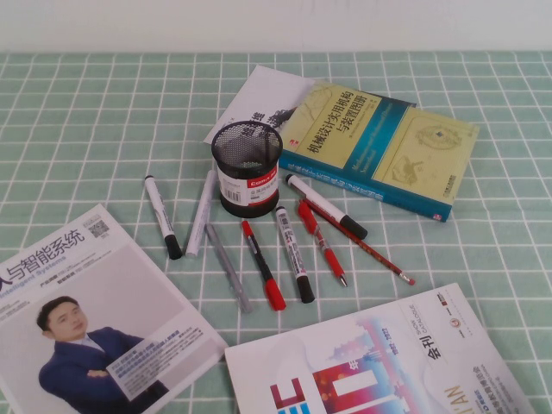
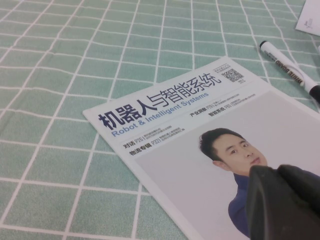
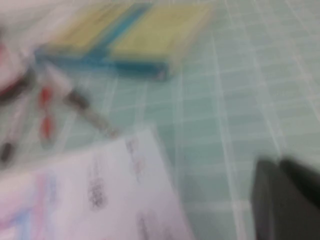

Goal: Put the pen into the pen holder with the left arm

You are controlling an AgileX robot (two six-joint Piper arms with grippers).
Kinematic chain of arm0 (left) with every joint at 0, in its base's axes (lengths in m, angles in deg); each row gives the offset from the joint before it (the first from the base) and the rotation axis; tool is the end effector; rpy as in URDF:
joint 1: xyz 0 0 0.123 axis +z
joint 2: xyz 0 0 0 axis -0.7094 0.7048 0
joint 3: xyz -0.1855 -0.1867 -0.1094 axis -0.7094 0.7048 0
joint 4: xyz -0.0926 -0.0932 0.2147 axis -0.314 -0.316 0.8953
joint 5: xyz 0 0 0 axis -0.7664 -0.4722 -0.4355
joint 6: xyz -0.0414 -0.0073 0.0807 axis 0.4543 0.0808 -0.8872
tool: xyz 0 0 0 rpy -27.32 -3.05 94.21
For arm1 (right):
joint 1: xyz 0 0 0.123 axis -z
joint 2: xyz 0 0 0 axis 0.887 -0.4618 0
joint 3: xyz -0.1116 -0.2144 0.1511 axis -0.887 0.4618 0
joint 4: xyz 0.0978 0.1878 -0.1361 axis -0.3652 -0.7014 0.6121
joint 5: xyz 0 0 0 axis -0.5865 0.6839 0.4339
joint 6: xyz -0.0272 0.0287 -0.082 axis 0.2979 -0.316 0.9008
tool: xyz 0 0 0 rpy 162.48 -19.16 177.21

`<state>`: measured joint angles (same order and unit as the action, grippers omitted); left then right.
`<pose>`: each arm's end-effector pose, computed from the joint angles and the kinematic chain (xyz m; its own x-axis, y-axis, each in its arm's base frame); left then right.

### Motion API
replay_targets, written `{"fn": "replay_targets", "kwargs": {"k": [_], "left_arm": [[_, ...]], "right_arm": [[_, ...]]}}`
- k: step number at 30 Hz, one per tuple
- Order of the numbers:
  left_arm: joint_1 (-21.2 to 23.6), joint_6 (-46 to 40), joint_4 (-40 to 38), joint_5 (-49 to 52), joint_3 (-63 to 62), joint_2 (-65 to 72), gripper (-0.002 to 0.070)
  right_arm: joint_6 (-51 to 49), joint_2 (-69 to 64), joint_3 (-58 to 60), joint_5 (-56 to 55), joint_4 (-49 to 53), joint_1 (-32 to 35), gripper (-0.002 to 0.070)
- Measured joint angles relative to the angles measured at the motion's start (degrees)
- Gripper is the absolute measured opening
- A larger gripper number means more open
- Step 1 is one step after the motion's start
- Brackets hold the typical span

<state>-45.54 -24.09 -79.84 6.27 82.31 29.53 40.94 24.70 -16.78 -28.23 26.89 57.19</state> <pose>0.0520 -0.0015 0.1723 -0.2994 -0.0628 -0.9520 -0.0006 0.9978 -0.0656 0.0528 0.0084 0.1719 -0.2998 0.1758 -0.9377 -0.0696 0.9762 0.2053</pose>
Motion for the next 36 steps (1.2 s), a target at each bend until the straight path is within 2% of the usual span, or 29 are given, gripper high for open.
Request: {"fn": "replay_targets", "kwargs": {"k": [7,16,22,29,36], "left_arm": [[0.0,0.23,-0.79,-1.28,0.1,0.0,-0.0002],[0.0,3.78,-11.21,-13.16,0.33,0.0,-0.0002],[0.0,5.94,-13.28,-15.94,0.33,0.0,-0.0002],[0.0,8.92,-14.94,-15.35,0.22,0.0,-0.0002],[0.0,9.01,-15.18,-6.04,-9.07,3.39,-0.0002]], "right_arm": [[0.01,0.0,0.02,-0.11,0.09,0.0,-0.002],[0.01,0.0,0.02,-0.19,0.14,0.0,-0.002],[0.01,0.0,0.02,-0.19,0.14,0.0,-0.002],[0.01,0.0,0.02,-0.19,0.23,0.0,-0.002],[0.01,0.0,0.02,-0.19,0.27,0.0,-0.002]]}}
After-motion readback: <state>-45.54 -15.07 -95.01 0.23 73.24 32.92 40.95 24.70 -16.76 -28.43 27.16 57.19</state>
